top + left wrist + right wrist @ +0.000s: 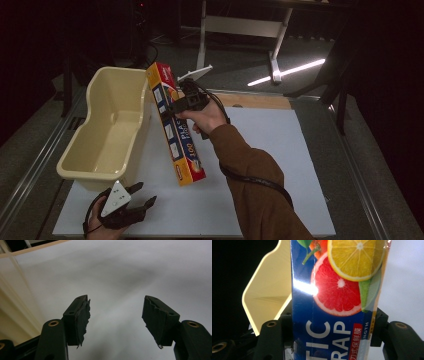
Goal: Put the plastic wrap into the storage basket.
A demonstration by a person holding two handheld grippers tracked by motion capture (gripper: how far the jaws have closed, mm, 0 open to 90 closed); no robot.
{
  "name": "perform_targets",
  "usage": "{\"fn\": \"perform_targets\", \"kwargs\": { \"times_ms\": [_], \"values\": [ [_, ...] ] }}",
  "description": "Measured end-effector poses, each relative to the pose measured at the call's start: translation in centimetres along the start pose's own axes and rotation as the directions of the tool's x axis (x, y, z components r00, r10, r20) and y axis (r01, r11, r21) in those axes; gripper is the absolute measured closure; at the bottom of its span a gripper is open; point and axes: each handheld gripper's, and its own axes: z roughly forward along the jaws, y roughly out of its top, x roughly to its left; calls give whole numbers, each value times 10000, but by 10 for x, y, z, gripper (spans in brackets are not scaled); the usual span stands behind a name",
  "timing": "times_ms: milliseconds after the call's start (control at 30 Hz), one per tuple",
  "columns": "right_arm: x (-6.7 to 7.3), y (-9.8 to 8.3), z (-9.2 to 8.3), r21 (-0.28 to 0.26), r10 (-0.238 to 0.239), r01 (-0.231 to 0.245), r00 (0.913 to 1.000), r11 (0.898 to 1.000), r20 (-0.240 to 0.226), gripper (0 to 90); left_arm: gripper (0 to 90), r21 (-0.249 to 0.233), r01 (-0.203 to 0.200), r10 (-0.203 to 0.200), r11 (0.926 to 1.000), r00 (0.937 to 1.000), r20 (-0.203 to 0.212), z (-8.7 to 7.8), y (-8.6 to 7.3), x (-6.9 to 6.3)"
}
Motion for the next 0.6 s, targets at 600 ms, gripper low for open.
{"fn": "perform_targets", "kwargs": {
  "times_ms": [600],
  "values": [
    [23,23,15,-320,198,-229,9954,9992,-934,417,385,-217,201,-202,9996,9998,-63,-1,0,2]
  ]
}}
